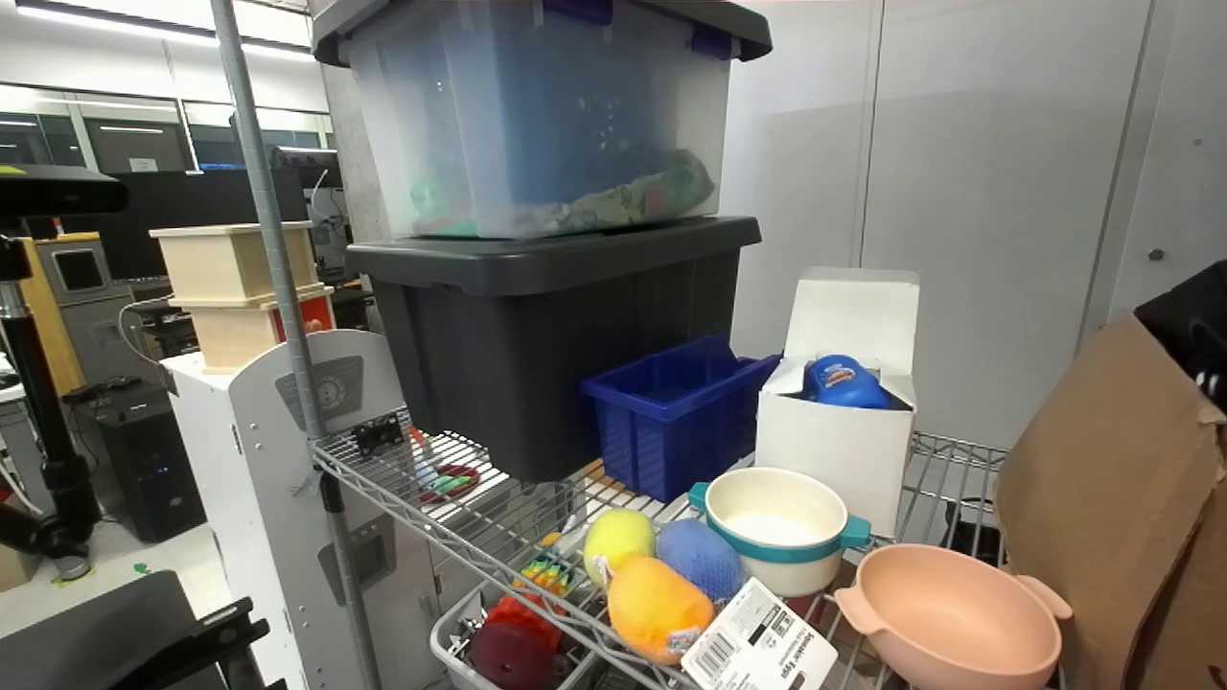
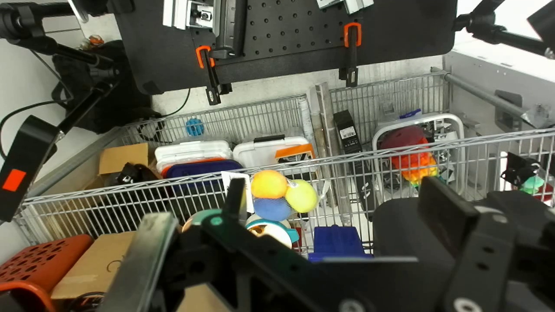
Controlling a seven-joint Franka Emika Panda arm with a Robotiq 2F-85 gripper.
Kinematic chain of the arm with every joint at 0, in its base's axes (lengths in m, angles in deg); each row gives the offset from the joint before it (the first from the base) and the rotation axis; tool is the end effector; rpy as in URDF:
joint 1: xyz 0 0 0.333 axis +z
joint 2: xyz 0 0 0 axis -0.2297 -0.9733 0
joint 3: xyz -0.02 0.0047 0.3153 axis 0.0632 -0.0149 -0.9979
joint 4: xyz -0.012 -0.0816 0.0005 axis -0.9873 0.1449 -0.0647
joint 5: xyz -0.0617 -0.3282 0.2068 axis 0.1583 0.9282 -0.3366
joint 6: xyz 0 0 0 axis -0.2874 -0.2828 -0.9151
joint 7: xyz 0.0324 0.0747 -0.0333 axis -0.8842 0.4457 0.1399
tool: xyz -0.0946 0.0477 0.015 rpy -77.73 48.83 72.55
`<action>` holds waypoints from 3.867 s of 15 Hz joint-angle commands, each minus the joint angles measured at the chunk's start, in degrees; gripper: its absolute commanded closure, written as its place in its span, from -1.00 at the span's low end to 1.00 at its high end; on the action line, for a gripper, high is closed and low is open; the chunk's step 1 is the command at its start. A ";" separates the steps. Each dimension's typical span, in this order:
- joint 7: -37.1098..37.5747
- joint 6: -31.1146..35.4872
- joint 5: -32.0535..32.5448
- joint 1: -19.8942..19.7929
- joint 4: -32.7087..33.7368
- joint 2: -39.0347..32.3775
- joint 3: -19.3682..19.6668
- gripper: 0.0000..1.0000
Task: Pick up the bear plush toy and put it in the bowl
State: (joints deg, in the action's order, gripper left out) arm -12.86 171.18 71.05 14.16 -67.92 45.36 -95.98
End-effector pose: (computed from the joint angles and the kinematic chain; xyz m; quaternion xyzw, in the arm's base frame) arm 0.2890 0.0800 0.5838 0.9962 -0.0509 0.0484 0.0513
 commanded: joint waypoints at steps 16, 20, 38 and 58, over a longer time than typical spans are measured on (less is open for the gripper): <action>3.41 7.60 5.51 -5.38 0.75 -7.67 1.92 -1.00; 4.43 13.06 6.60 -7.39 0.63 -16.27 3.80 -1.00; 11.61 26.27 12.32 -6.79 11.94 -53.64 11.39 -1.00; 12.77 40.74 11.84 0.02 21.72 -73.30 17.52 -1.00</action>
State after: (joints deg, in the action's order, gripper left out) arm 0.87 210.61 82.48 12.67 -47.00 -26.80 -79.58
